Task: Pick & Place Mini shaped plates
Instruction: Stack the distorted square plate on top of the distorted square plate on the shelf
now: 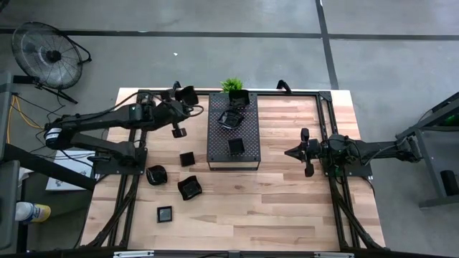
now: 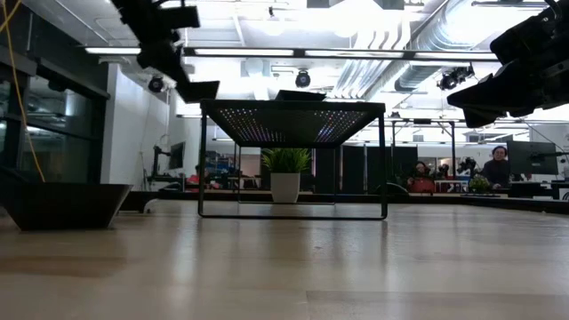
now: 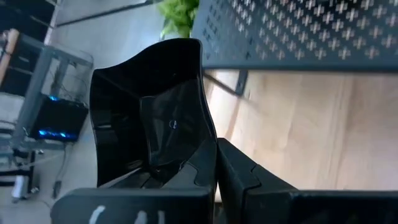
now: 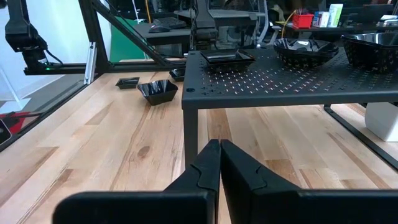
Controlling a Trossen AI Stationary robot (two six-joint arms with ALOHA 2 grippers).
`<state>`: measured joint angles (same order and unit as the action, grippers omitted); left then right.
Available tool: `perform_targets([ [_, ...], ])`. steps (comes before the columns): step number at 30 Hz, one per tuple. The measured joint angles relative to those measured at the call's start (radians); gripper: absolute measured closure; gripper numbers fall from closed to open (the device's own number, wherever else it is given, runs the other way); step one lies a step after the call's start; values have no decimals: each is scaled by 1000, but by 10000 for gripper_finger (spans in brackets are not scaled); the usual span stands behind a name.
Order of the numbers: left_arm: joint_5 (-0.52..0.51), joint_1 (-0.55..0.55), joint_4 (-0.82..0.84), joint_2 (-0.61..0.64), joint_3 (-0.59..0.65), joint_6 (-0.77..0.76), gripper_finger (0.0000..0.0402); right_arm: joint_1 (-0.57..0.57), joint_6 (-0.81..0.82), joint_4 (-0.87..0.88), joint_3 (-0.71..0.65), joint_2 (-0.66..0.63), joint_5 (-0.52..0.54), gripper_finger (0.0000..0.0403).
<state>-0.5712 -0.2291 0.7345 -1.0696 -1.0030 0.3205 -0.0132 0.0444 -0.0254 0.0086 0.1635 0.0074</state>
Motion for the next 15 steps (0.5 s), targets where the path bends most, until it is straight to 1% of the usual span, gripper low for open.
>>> perform_targets([
  [5, 13, 0, 1, -84, -106, 68, 401, 0, 0, 0, 0, 0, 0, 397],
  [11, 95, -38, 11, -200, -239, 123, 401, 0, 0, 0, 0, 0, 0, 396],
  [15, 128, -72, 14, -286, -320, 157, 401, 0, 0, 0, 0, 0, 0, 394],
])
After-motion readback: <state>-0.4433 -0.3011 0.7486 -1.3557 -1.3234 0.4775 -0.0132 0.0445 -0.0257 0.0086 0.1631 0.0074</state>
